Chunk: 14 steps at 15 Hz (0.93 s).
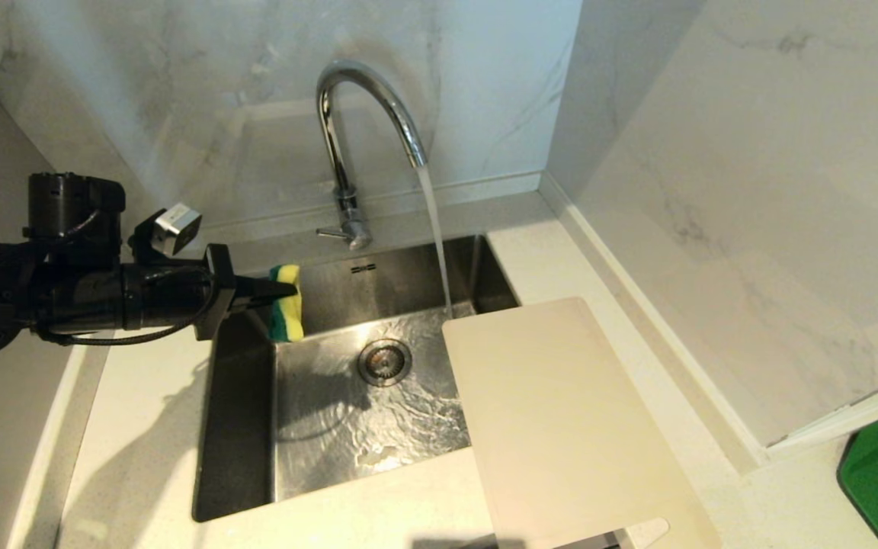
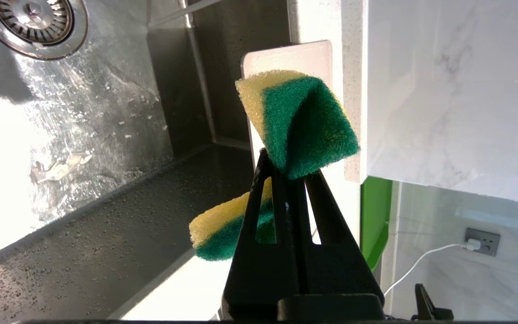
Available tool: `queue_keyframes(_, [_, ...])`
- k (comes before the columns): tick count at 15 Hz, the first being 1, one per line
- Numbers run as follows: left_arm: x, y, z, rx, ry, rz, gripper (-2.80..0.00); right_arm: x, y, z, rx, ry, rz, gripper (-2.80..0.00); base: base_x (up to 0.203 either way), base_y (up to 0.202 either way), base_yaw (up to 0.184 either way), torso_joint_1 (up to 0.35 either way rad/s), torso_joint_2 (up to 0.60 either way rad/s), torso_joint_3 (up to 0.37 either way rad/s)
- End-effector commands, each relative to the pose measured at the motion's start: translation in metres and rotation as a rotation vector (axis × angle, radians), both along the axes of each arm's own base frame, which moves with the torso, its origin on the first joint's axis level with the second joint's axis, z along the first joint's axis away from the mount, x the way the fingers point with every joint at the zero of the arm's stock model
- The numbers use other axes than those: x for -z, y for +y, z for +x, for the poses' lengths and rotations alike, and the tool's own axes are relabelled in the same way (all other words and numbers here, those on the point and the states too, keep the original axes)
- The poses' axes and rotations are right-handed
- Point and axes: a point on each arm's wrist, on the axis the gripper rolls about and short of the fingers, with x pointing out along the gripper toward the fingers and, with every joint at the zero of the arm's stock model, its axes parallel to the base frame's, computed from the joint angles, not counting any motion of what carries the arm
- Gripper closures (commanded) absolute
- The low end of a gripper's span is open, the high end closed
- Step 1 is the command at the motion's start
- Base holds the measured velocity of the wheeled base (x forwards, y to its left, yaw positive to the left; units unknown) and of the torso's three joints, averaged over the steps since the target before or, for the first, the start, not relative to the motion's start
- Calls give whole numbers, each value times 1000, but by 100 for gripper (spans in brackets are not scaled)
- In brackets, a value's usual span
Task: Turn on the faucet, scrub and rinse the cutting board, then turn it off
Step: Put down the cleaning cloth
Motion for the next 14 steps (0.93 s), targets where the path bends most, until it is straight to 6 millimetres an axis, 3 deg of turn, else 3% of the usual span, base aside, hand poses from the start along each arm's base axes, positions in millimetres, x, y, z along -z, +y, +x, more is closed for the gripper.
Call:
queue_keyframes(1, [4, -1, 2, 3, 14, 0, 0, 1, 0, 0, 0, 3, 0, 0, 0, 0, 0, 0, 0, 0])
queue_keyframes(6, [1, 0, 1, -8, -3, 10, 0, 1, 0, 0, -1, 3, -5, 0, 0, 0, 0, 0, 0, 0])
queue_keyframes(10, [-14, 6, -3, -34, -24, 29, 0, 1, 0, 0, -3, 1, -26, 0, 0, 0, 0, 0, 0, 0])
queue_keyframes(14, [-18, 31, 0, -66, 16, 245, 0, 1, 0, 0, -3, 1, -26, 0, 0, 0, 0, 0, 0, 0])
